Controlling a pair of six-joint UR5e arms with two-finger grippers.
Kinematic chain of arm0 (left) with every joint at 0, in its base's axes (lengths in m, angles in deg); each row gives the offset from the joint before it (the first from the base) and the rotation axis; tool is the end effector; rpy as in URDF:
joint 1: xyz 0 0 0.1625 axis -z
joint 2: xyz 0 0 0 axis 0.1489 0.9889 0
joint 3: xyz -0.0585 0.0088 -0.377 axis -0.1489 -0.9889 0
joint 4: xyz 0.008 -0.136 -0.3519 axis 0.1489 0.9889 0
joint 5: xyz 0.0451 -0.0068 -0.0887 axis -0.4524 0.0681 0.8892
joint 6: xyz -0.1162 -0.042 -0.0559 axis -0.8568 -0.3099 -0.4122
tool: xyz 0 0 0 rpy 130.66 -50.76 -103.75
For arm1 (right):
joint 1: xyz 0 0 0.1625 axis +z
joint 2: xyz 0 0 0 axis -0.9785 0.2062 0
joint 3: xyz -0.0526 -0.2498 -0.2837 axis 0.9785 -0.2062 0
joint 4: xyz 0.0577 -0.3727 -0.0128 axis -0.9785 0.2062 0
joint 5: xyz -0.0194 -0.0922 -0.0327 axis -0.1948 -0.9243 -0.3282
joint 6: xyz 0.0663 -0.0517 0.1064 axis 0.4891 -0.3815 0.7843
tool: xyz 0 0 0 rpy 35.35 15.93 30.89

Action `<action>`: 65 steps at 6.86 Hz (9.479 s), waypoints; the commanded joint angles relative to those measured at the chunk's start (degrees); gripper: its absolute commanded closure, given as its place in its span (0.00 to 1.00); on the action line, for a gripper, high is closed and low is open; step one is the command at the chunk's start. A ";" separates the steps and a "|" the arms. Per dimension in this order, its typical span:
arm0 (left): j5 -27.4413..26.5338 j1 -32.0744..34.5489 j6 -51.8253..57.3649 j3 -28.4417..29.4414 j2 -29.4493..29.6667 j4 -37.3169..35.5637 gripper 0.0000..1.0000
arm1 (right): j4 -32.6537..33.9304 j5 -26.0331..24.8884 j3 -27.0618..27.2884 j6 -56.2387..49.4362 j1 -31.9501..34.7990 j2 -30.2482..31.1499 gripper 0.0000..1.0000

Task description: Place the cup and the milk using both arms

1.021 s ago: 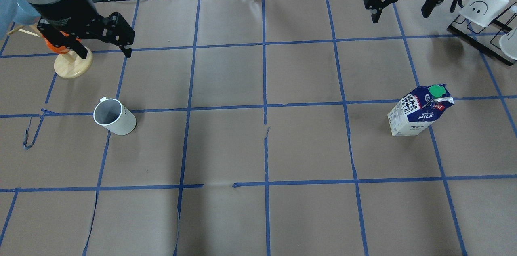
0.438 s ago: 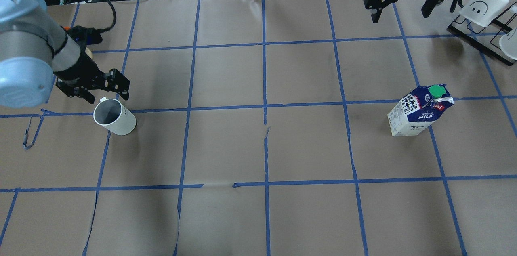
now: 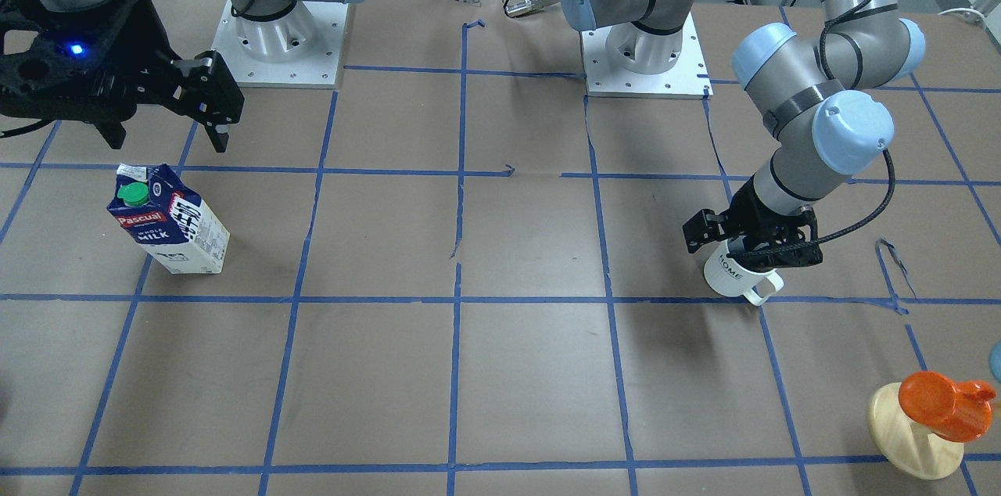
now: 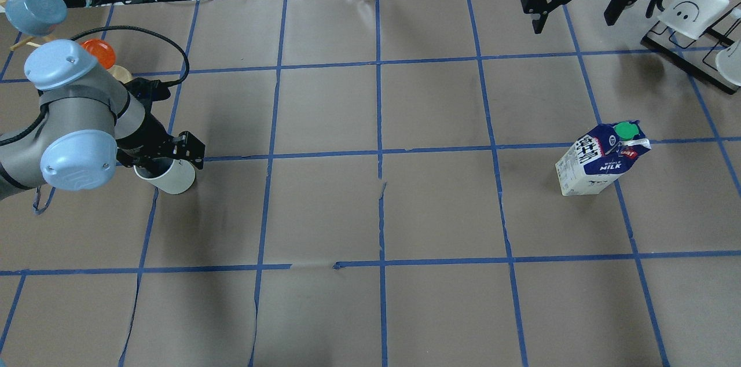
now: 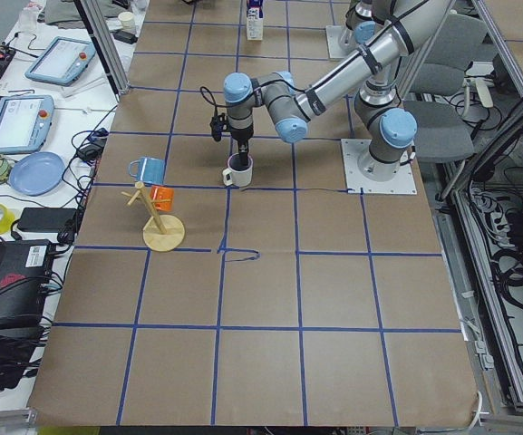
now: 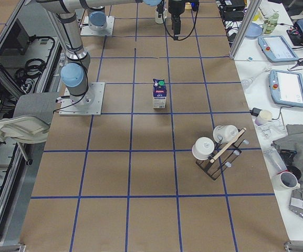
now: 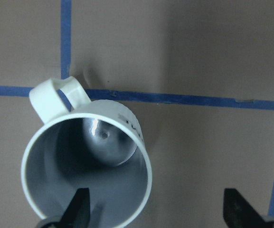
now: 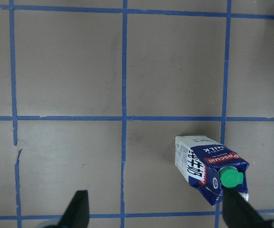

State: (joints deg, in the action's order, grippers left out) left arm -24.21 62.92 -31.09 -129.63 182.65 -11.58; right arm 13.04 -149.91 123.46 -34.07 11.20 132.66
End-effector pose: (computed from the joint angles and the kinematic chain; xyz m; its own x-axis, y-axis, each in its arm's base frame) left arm 0.0122 -0.4675 0.1791 -0.9966 -0.0711 0.0407 -0.0690 0.9963 0.0521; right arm 0.1185 -0.4942 0.4565 -0.9974 -0.0238 0.0679 -0.0273 0.9983 -0.0511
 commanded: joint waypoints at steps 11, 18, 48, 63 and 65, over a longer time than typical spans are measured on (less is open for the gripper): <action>3.41 26.29 -31.44 13.03 2.82 5.84 0.88 | -0.01 0.00 0.00 -0.01 0.00 0.00 0.00; 6.31 36.97 -44.94 38.23 23.91 -1.28 0.91 | -0.01 -0.09 0.26 -0.10 -0.26 -0.44 0.00; -1.15 16.23 -9.53 33.24 -9.55 32.64 0.00 | 4.83 -0.99 -4.88 -5.59 -1.52 -17.98 0.63; -1.51 16.41 -10.14 31.93 -10.34 32.73 0.00 | 7.01 6.59 -9.67 20.20 13.27 -27.07 0.27; -1.51 16.41 -10.06 31.93 -10.34 32.82 0.00 | 9.83 6.59 -11.41 21.00 13.18 -25.15 0.00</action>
State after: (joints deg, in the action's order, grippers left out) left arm -25.72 79.32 -41.17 -97.69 172.26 21.22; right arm 21.55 -143.28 113.25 -13.37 24.46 106.27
